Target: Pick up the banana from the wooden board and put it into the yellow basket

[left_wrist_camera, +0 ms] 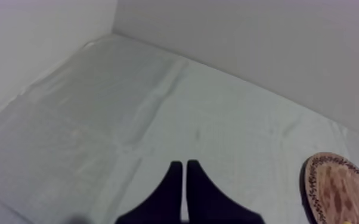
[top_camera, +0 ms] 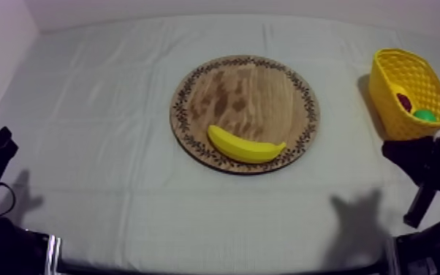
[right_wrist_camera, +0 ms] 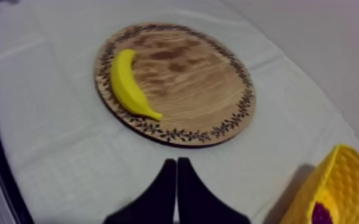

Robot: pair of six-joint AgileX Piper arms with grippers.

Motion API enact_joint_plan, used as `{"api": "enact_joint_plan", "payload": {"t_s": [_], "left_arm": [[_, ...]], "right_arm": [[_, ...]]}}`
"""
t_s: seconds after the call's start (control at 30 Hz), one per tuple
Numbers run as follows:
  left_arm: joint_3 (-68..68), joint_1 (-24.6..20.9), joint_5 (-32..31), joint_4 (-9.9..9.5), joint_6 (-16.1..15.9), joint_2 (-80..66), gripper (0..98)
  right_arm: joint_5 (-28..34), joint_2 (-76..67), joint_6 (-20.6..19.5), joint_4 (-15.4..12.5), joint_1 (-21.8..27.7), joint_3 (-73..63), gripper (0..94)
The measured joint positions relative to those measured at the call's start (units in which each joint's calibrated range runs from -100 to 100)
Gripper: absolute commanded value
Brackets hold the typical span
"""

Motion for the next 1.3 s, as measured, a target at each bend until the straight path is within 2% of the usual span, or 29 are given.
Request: {"api": "enact_joint_plan", "payload": {"t_s": [0.2,0.77,1.07,1.2,1.3], "left_arm": [[0.0,0.0,0.0,0.0,0.0,0.0,0.1],[0.0,0.0,0.0,0.0,0.0,0.0,0.1],[0.0,0.0,0.0,0.0,0.0,0.0,0.1],[0.0,0.0,0.0,0.0,0.0,0.0,0.1],[0.0,0.0,0.0,0.0,0.0,0.0,0.1]], "right_arm": [[8.6,14.9,3.5,0.6,-3.2,-16.5,0.3],[38.1,55.3,12.8,-2.0,-3.4,-65.0,2.1],[49.9,72.0,10.4,-1.4,-5.7,-84.0,3.7],[51.3,76.8,8.3,-0.9,-6.0,-89.3,5.4],[51.6,78.9,7.2,-0.4,-6.1,-91.1,11.4]]}}
